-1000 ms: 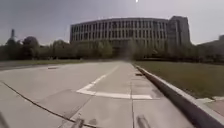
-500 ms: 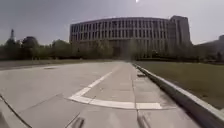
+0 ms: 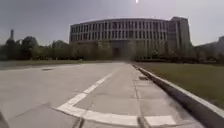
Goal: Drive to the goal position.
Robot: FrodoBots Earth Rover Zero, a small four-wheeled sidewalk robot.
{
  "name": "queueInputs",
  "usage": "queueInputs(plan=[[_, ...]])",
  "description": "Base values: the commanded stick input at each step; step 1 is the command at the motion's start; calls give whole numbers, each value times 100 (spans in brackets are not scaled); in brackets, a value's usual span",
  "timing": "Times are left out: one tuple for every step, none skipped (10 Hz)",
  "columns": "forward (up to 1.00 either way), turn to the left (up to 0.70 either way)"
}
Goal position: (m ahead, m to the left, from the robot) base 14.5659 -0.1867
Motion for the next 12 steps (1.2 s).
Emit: queueInputs(plan=[[70,0],[70,0],[70,0],[70,0],[70,0],[70,0],[70,0],[70,0],[70,0],[70,0],[70,0],[70,0]])
